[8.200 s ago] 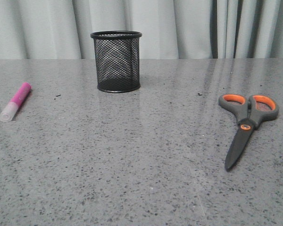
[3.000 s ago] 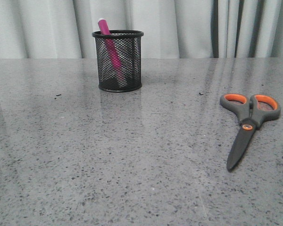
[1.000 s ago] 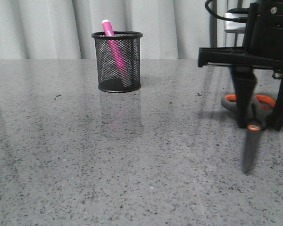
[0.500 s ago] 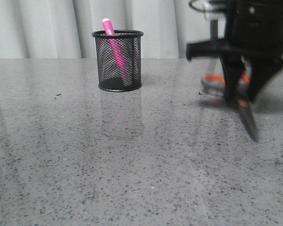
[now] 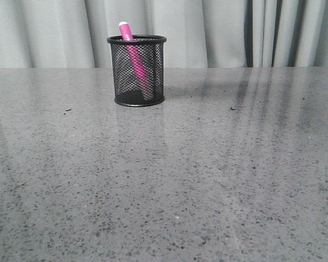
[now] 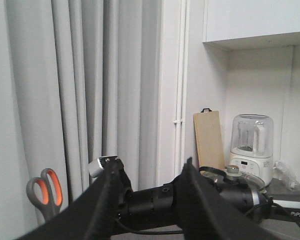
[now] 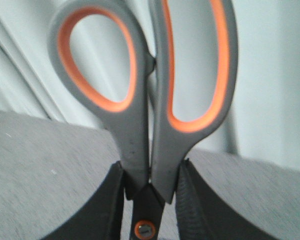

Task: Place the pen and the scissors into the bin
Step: 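Lift the scissors with the right gripper and carry them over the cup, then lower the scissors blades-first into the cup and open the right gripper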

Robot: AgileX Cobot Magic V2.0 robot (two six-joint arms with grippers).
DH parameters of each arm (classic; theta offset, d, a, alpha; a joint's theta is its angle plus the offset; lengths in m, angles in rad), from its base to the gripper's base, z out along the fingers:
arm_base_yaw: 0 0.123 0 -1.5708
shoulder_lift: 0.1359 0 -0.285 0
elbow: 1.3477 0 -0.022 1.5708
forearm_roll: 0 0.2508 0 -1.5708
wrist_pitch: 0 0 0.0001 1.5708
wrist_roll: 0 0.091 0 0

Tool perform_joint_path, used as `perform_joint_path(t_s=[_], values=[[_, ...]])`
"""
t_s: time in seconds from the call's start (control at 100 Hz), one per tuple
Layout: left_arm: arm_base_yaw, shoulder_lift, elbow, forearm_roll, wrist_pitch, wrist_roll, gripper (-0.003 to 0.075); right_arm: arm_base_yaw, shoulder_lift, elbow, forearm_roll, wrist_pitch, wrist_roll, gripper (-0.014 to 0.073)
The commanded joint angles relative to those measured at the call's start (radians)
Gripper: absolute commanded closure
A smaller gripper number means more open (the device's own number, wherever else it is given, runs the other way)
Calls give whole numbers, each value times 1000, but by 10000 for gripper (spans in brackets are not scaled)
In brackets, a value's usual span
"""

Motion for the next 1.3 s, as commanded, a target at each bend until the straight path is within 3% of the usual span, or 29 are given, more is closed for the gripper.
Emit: perform_joint_path(t_s=[0.0,0.45,1.11,1.21,1.29], values=[[-5,-6,-15,-21,-50,0,471,2,9,-35,-19,-154,-17,670],[-5,-25,-11,-2,-15,0,471,6,232,-34,-133,-205,-17,670],[-5,-25,-11,50,-6,0,471,24,248,26,-135,-144,-17,669],[-5,-25,-11,50,1,0,471,24,246,26,-135,-133,-17,619],[-5,-25,-11,50,5,0,471,26,244,26,-128,-120,-17,498]])
